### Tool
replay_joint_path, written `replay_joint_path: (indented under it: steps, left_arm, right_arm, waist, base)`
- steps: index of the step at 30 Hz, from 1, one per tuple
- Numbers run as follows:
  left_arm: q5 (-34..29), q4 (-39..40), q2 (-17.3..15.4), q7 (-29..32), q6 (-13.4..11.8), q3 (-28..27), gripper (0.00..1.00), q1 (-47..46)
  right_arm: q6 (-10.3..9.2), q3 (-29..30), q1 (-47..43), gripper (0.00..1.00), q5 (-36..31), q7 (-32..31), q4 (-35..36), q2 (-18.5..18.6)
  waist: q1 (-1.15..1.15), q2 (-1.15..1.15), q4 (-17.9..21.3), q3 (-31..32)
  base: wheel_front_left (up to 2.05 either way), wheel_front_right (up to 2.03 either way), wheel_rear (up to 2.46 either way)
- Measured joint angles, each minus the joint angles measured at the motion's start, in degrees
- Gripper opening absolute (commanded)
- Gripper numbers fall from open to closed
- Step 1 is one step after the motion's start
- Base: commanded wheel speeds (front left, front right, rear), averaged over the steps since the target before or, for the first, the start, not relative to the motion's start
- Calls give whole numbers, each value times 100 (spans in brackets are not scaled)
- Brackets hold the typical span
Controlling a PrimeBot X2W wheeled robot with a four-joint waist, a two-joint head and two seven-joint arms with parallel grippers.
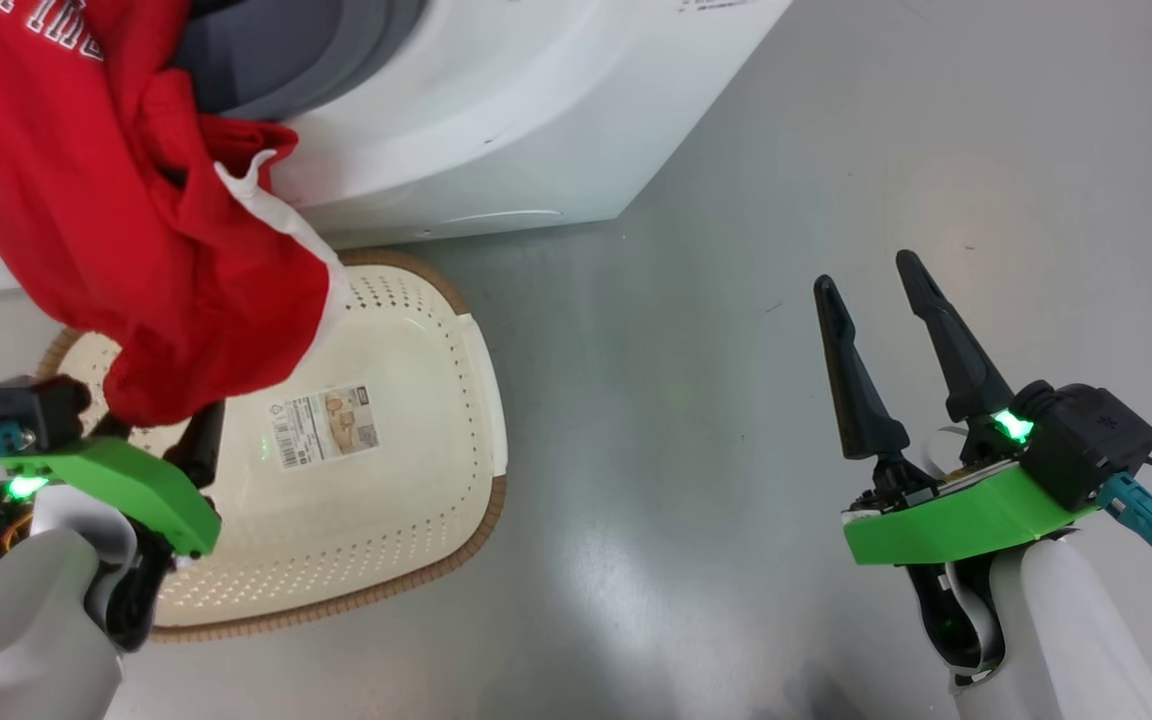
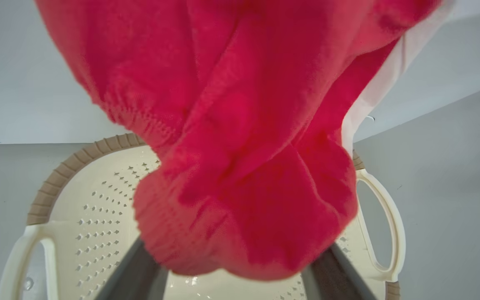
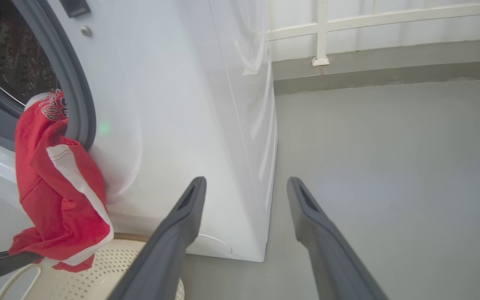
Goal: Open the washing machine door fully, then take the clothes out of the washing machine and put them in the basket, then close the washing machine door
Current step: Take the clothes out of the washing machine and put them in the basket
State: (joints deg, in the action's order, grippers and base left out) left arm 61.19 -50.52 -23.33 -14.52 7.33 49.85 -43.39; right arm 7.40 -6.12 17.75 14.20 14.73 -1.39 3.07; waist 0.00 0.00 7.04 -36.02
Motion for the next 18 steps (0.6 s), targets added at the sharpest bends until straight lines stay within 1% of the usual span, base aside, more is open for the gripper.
replay_joint_path:
  steps: [3,6,7,18]
  left_arm:
    - [-18,169,1,0,0,-245,100,99]
    - [-175,386,-1,0,0,-538,100,230]
    - [-308,564,-2,0,0,-781,100,327]
    - [-1386,1703,34,0,0,-2304,100,1089]
  right_arm:
    - [0,26,0,100,-2,0,-13,1]
    - [0,89,-1,100,-11,0,-21,1]
    - [0,111,-1,100,-22,0,-23,3]
    - [0,141,-9,100,-80,0,-74,7]
  waist:
    - [0,0,-32,26]
    - [0,0,-65,59]
    - [0,0,-86,87]
    - [0,0,-222,311]
  base:
    - [0,0,0]
    - [0,0,0]
    - [0,0,0]
    - [0,0,0]
